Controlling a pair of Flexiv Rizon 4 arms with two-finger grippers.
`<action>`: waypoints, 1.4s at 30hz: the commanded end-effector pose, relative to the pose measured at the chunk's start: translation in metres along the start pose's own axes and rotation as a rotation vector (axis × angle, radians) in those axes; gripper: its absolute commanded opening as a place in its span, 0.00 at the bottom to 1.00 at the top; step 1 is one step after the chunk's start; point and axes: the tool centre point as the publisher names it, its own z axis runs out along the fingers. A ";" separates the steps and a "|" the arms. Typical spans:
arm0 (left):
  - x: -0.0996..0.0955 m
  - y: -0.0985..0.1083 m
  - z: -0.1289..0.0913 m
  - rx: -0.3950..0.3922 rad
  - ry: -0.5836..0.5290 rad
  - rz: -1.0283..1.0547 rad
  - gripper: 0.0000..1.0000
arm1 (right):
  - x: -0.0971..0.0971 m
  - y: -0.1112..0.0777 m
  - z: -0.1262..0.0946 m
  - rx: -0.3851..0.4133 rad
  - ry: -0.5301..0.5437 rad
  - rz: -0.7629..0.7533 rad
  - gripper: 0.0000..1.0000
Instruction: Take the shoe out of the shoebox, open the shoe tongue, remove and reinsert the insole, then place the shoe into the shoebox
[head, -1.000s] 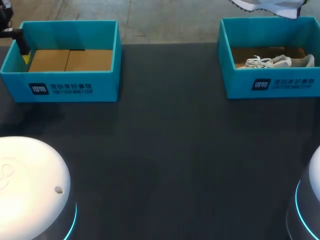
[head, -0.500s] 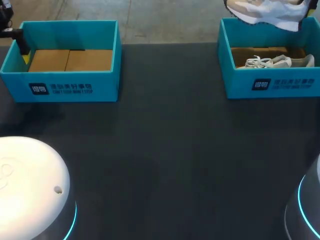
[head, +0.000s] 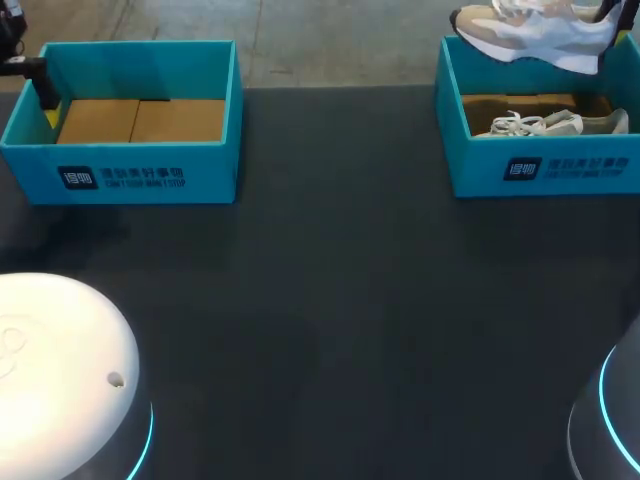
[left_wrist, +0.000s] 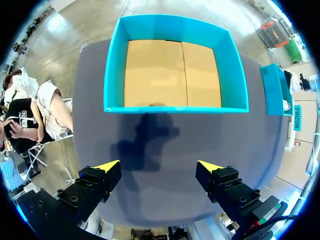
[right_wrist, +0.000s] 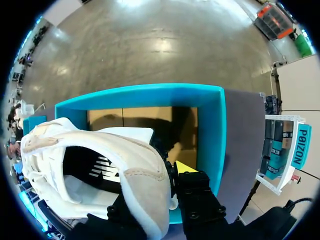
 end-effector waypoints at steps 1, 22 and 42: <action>0.000 0.001 0.000 0.002 -0.003 -0.001 1.00 | 0.001 -0.004 0.003 -0.057 0.002 -0.022 0.00; 0.000 0.001 0.000 0.002 -0.003 -0.001 1.00 | -0.023 0.009 0.035 -0.205 -0.097 -0.030 0.00; 0.000 0.001 0.000 0.002 -0.003 -0.001 1.00 | -0.030 0.020 0.050 -0.181 -0.141 -0.006 0.00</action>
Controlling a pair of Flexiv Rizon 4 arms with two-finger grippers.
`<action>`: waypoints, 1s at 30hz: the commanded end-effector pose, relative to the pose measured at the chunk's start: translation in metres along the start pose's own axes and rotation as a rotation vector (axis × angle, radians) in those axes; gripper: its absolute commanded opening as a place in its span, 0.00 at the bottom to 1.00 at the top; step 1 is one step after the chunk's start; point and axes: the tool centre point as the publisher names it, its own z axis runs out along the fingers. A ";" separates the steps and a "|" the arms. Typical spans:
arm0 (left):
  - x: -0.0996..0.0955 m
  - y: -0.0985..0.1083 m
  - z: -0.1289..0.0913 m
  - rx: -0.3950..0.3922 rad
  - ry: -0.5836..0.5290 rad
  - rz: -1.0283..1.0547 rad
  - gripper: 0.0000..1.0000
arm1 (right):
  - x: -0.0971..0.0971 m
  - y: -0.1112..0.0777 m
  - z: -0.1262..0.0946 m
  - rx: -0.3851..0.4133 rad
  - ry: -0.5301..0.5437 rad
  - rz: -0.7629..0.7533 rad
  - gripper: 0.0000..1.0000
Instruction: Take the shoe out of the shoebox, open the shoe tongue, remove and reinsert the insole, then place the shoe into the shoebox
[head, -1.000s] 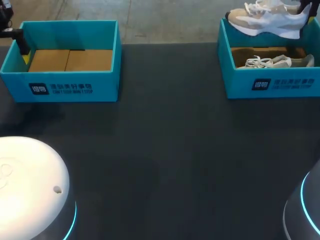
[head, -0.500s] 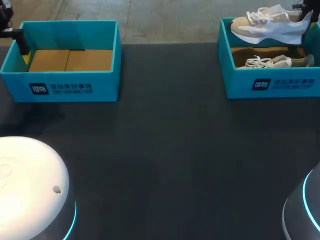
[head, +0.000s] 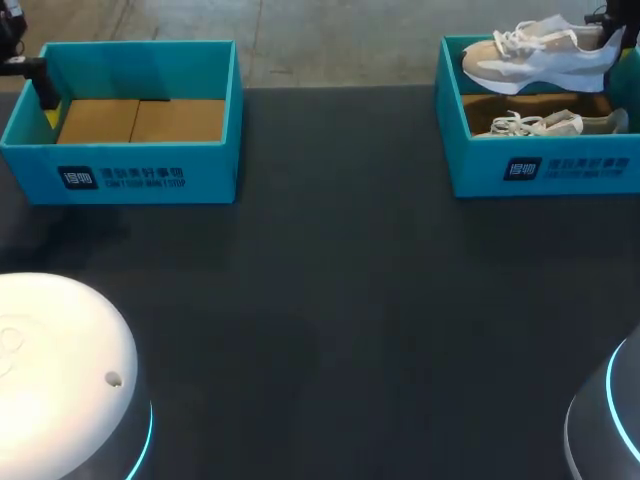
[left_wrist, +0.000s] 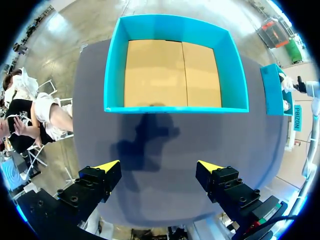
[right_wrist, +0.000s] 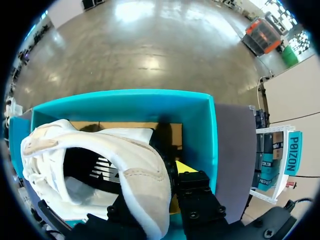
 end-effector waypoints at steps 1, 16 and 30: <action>0.000 0.001 0.000 0.002 -0.002 -0.001 1.00 | 0.002 0.002 0.007 0.014 -0.018 0.006 0.00; 0.000 0.001 0.000 0.002 -0.002 -0.001 1.00 | -0.005 0.007 0.021 0.040 -0.061 0.024 0.00; 0.000 0.001 0.000 0.002 -0.002 -0.001 1.00 | 0.002 0.005 0.037 0.057 -0.081 0.018 0.00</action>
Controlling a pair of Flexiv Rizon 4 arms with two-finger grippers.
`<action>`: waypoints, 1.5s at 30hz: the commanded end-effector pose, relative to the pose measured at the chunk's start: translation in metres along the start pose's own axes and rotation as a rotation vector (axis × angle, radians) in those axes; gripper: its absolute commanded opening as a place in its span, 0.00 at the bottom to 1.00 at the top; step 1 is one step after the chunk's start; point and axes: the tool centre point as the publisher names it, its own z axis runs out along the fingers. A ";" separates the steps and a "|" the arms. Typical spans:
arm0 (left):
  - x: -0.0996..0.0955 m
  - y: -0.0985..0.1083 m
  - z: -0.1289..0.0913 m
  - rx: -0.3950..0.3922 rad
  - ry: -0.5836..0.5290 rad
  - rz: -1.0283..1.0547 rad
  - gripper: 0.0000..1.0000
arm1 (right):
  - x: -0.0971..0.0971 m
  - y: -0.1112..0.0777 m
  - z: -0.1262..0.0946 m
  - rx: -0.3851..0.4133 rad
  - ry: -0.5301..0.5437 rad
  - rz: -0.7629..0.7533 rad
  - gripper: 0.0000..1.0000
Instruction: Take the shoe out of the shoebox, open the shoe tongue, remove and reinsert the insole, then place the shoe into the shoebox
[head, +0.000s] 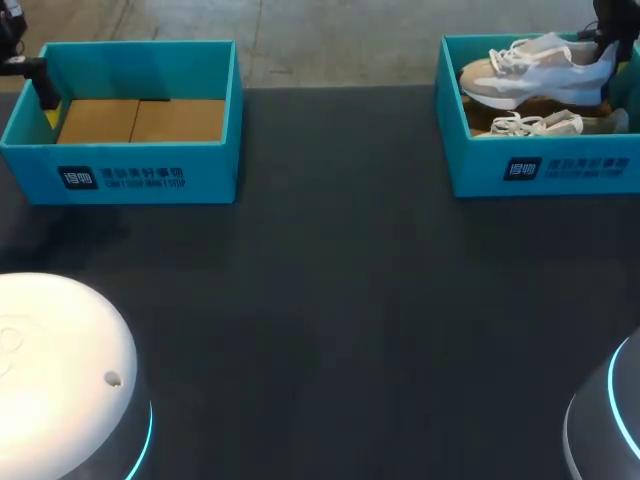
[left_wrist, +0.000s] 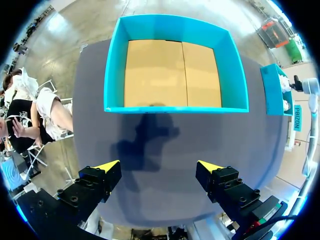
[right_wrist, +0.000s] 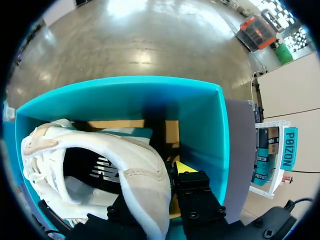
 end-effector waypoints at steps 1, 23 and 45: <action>0.000 0.001 0.000 0.002 -0.002 -0.001 1.00 | 0.004 0.006 0.005 0.010 -0.007 0.000 0.00; 0.000 0.001 0.000 0.002 -0.002 -0.001 1.00 | 0.007 -0.004 0.033 0.045 0.009 0.003 0.00; 0.000 0.001 0.000 0.002 -0.002 -0.001 1.00 | 0.013 -0.010 0.061 0.074 0.058 -0.006 0.00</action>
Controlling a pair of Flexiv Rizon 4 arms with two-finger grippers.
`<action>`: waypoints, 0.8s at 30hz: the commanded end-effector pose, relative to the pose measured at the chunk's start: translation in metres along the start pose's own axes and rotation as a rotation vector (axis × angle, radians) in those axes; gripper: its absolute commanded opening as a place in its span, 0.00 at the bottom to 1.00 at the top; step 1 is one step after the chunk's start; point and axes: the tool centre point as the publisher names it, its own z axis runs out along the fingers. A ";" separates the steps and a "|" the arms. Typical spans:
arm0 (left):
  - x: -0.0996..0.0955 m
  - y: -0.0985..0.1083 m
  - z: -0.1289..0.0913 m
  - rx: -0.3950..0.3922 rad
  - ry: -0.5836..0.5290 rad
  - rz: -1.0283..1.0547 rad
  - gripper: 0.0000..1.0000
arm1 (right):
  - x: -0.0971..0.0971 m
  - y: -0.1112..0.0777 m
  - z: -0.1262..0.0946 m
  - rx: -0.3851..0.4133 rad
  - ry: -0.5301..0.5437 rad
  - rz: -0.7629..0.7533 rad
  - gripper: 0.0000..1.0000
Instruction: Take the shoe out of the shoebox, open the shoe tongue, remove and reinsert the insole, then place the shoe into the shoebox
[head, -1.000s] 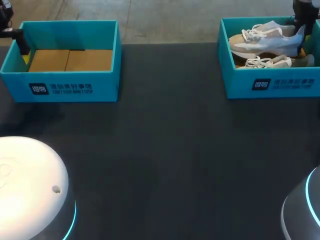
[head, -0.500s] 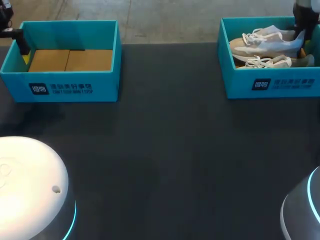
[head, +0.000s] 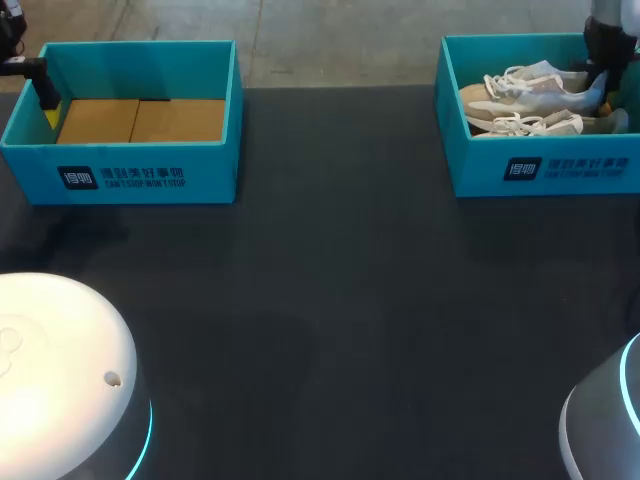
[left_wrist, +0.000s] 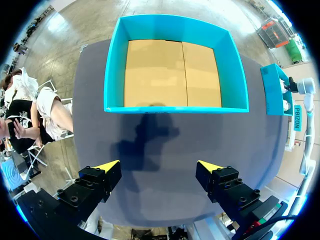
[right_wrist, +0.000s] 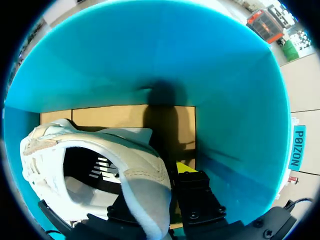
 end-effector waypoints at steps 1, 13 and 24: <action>0.000 0.001 0.000 0.002 -0.002 -0.001 1.00 | -0.002 0.008 0.004 0.017 0.003 0.003 0.00; 0.000 0.001 0.000 0.002 -0.002 -0.001 1.00 | 0.004 0.004 0.003 0.030 0.021 -0.006 0.76; 0.000 0.001 0.000 0.002 -0.002 -0.001 1.00 | 0.007 -0.002 -0.028 -0.004 0.025 -0.018 1.00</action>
